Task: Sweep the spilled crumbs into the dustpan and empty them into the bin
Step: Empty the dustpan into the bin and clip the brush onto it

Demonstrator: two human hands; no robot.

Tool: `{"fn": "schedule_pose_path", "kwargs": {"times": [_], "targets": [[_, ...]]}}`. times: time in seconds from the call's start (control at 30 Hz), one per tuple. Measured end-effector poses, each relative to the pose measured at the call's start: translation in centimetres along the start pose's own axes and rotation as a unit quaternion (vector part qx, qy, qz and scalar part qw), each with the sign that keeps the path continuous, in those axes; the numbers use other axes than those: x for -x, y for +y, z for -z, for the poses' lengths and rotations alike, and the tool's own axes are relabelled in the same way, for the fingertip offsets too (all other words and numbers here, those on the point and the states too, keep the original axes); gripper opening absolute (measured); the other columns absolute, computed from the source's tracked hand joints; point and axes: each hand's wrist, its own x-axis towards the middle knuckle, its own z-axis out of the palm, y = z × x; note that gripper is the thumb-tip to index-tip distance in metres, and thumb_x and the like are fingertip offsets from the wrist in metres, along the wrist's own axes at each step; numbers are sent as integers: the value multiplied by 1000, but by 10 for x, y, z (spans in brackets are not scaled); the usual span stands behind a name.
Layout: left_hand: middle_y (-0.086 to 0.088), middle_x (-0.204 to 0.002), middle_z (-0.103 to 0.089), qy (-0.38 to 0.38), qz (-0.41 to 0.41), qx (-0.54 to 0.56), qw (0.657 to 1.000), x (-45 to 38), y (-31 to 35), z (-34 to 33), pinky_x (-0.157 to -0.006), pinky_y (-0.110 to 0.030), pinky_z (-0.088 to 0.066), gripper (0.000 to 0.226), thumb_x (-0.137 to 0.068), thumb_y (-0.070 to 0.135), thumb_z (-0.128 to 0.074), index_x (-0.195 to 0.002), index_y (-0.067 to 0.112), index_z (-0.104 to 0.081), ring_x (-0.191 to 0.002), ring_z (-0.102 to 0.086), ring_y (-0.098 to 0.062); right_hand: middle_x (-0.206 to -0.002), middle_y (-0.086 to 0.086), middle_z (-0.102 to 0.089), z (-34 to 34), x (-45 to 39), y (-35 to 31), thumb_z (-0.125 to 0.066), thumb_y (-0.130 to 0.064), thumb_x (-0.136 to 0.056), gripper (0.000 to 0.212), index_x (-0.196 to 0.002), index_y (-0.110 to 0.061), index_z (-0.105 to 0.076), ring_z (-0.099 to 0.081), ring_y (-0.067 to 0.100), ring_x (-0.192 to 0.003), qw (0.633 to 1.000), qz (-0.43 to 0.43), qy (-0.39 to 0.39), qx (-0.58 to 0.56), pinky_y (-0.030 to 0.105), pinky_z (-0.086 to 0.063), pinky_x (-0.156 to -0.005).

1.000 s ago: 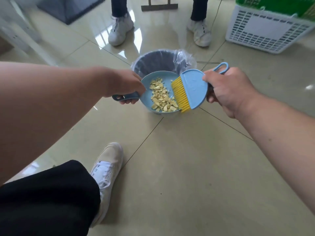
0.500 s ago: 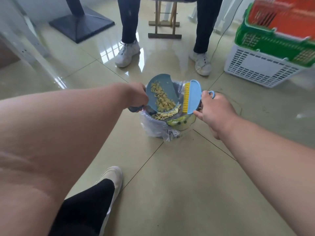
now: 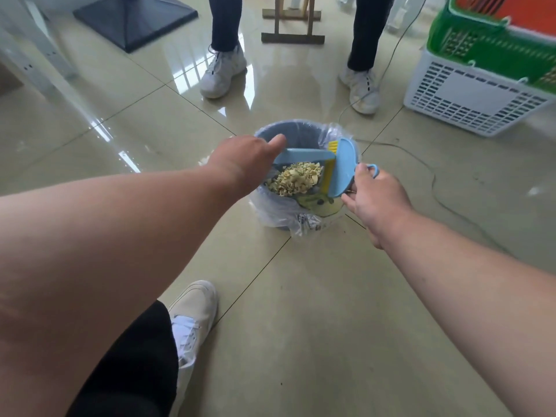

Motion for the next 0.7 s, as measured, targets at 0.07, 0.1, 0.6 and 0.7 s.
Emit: {"fn": "schedule_pose_path", "kwargs": {"times": [0.07,0.1,0.6,0.7], "targets": [[-12,-88,-57,9,66,84,994,-1,1,-3,-61,-42,-43,47,-98,3,-58,-143,16,-52,-73,-55,-35,-102,12,-77,1,-1,2,-47,-39,-101,29,-81,-28,-65,-77,20,-93,1000,8,-2,-29,44,-59,-97],[-13,-94,-62,12,97,138,986,-2,2,-3,-65,-41,-45,52,-96,3,-61,-145,18,-54,-77,-55,-35,-105,11,-76,2,-1,2,-46,-36,-105,26,-87,-27,-64,-77,18,-95,999,13,-5,-48,40,-60,-96],[-17,-74,-70,-118,223,627,737,24,103,31,-50,-25,-47,32,-80,-10,-46,-88,0,-75,-53,-65,-20,-99,18,-77,97,47,9,-41,-39,-109,35,-112,-10,-58,-79,29,-84,974,10,43,-224,39,-64,-73],[-21,-80,-71,-151,234,649,708,40,139,37,-51,-24,-45,29,-80,-2,-48,-101,-2,-68,-47,-60,-18,-95,19,-76,136,55,20,-40,-43,-109,38,-106,-10,-58,-77,31,-75,981,17,62,-181,37,-62,-65]]}}
